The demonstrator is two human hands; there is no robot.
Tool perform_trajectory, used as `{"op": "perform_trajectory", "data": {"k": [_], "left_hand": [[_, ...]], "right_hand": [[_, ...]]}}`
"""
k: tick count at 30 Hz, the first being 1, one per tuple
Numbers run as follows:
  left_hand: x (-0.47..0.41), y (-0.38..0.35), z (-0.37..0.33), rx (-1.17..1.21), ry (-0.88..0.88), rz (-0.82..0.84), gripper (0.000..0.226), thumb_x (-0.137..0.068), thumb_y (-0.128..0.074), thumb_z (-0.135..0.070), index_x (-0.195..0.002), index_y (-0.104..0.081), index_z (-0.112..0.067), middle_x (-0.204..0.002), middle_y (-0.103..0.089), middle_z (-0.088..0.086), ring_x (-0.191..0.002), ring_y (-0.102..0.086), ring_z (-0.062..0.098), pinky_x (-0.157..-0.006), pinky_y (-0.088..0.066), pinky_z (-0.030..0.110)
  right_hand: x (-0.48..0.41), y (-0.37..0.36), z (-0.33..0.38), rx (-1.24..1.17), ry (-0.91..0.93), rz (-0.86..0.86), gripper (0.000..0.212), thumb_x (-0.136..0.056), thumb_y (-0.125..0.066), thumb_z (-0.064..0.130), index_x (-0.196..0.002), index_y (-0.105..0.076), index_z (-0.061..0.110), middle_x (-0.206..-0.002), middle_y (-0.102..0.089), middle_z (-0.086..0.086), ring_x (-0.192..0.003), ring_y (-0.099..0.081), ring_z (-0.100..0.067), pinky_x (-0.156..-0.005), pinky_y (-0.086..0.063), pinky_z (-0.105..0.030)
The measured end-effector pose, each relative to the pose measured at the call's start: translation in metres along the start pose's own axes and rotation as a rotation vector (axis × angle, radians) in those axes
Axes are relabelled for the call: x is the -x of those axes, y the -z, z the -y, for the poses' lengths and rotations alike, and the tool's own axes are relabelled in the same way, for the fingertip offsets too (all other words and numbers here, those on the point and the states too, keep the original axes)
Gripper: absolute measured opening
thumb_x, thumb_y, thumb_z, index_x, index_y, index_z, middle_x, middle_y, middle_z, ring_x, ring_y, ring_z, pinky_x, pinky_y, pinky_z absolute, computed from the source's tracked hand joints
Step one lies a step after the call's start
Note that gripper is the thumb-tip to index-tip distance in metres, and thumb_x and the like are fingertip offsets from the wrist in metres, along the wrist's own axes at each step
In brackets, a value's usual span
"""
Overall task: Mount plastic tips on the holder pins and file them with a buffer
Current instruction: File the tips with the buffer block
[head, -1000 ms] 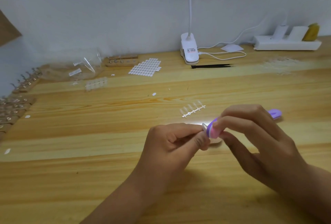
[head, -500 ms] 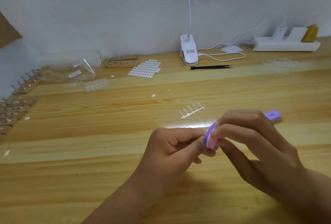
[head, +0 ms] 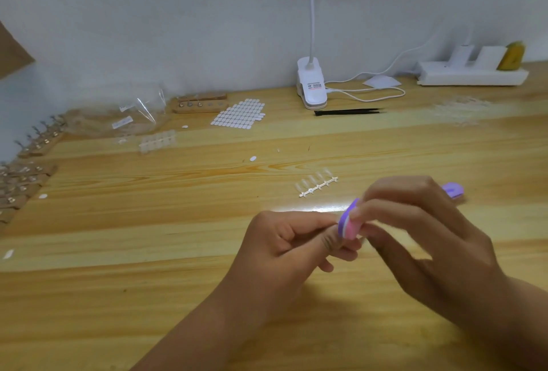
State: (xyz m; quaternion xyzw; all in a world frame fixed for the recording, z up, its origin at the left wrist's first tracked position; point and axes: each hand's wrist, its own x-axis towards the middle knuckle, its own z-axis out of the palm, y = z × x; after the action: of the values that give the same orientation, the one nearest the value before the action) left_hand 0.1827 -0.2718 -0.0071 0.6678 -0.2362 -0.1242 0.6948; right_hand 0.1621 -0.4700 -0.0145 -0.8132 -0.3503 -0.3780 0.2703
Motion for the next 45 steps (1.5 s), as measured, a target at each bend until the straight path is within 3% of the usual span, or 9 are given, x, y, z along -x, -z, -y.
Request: {"op": "perform_trajectory", "data": {"k": [5, 8, 12, 15, 21, 24, 32, 36, 45], "left_hand": [[0.001, 0.002, 0.000, 0.022, 0.003, 0.011, 0.017, -0.093, -0.062, -0.015, -0.101, -0.076, -0.014, -0.087, -0.077, 0.006, -0.081, -0.075, 0.023, -0.063, -0.055, 0.025], [0.001, 0.000, -0.001, 0.048, 0.006, 0.035, 0.018, -0.096, -0.058, -0.017, -0.101, -0.075, -0.012, -0.087, -0.076, 0.008, -0.082, -0.074, 0.024, -0.064, -0.056, 0.027], [0.000, 0.000, -0.001, 0.016, 0.023, 0.053, 0.024, -0.099, -0.048, -0.017, -0.089, -0.069, -0.010, -0.079, -0.072, 0.005, -0.076, -0.072, 0.020, -0.062, -0.055, 0.029], [0.000, 0.000, -0.002, -0.015, 0.032, 0.056, 0.026, -0.098, -0.045, -0.019, -0.081, -0.065, -0.013, -0.068, -0.064, 0.000, -0.063, -0.067, 0.018, -0.056, -0.051, 0.027], [0.001, 0.000, -0.004, 0.005, 0.070, 0.094, 0.029, -0.099, -0.043, -0.019, -0.077, -0.061, -0.014, -0.060, -0.055, 0.002, -0.046, -0.058, 0.019, -0.049, -0.045, 0.025], [0.001, 0.000, -0.006, 0.032, 0.102, 0.108, 0.029, -0.098, -0.043, -0.021, -0.075, -0.061, -0.016, -0.056, -0.054, 0.001, -0.044, -0.058, 0.019, -0.048, -0.045, 0.025], [0.001, 0.001, -0.011, 0.076, 0.156, 0.153, 0.031, -0.098, -0.039, -0.023, -0.070, -0.053, -0.019, -0.054, -0.044, -0.001, -0.042, -0.054, 0.019, -0.051, -0.041, 0.025], [0.001, 0.003, -0.012, 0.134, 0.205, 0.182, 0.030, -0.098, -0.040, -0.025, -0.072, -0.053, -0.016, -0.054, -0.039, -0.002, -0.038, -0.048, 0.018, -0.046, -0.040, 0.022], [0.002, 0.003, -0.016, 0.165, 0.249, 0.219, 0.030, -0.097, -0.040, -0.027, -0.071, -0.050, -0.016, -0.055, -0.030, 0.000, -0.034, -0.043, 0.015, -0.044, -0.038, 0.023]], "right_hand": [[-0.002, 0.004, -0.009, 0.092, -0.065, 0.017, 0.022, -0.088, -0.065, -0.008, -0.105, -0.071, 0.005, -0.106, -0.062, -0.005, -0.098, -0.061, -0.021, -0.092, -0.046, -0.027], [-0.005, 0.009, -0.014, 0.057, -0.144, -0.020, 0.028, -0.088, -0.066, -0.003, -0.111, -0.064, 0.013, -0.108, -0.062, 0.000, -0.099, -0.063, -0.020, -0.092, -0.049, -0.028], [-0.003, 0.007, -0.006, 0.027, -0.100, -0.047, 0.032, -0.092, -0.065, -0.001, -0.116, -0.059, 0.021, -0.110, -0.059, 0.006, -0.104, -0.063, -0.017, -0.091, -0.050, -0.029], [-0.002, 0.008, -0.006, 0.041, -0.078, -0.047, 0.029, -0.093, -0.064, 0.001, -0.115, -0.062, 0.020, -0.113, -0.058, 0.006, -0.107, -0.062, -0.017, -0.091, -0.050, -0.033], [-0.002, 0.001, 0.004, 0.046, 0.010, -0.004, 0.024, -0.092, -0.067, 0.001, -0.113, -0.064, 0.011, -0.111, -0.062, -0.001, -0.103, -0.060, -0.018, -0.094, -0.045, -0.027], [-0.002, 0.003, -0.002, 0.092, -0.021, 0.019, 0.022, -0.087, -0.070, -0.004, -0.106, -0.071, 0.006, -0.104, -0.066, -0.006, -0.097, -0.061, -0.022, -0.089, -0.048, -0.030], [-0.001, -0.001, 0.005, -0.010, -0.007, 0.008, 0.023, -0.092, -0.065, 0.001, -0.113, -0.065, 0.011, -0.110, -0.062, 0.001, -0.101, -0.061, -0.018, -0.093, -0.045, -0.027], [0.000, 0.001, -0.001, 0.021, -0.040, 0.032, 0.014, -0.092, -0.064, 0.001, -0.103, -0.071, 0.004, -0.105, -0.064, -0.003, -0.098, -0.062, -0.019, -0.090, -0.048, -0.030], [-0.001, 0.001, 0.003, -0.054, -0.014, 0.027, 0.018, -0.095, -0.062, 0.003, -0.111, -0.063, 0.011, -0.109, -0.063, -0.001, -0.101, -0.062, -0.020, -0.090, -0.047, -0.030]]}}
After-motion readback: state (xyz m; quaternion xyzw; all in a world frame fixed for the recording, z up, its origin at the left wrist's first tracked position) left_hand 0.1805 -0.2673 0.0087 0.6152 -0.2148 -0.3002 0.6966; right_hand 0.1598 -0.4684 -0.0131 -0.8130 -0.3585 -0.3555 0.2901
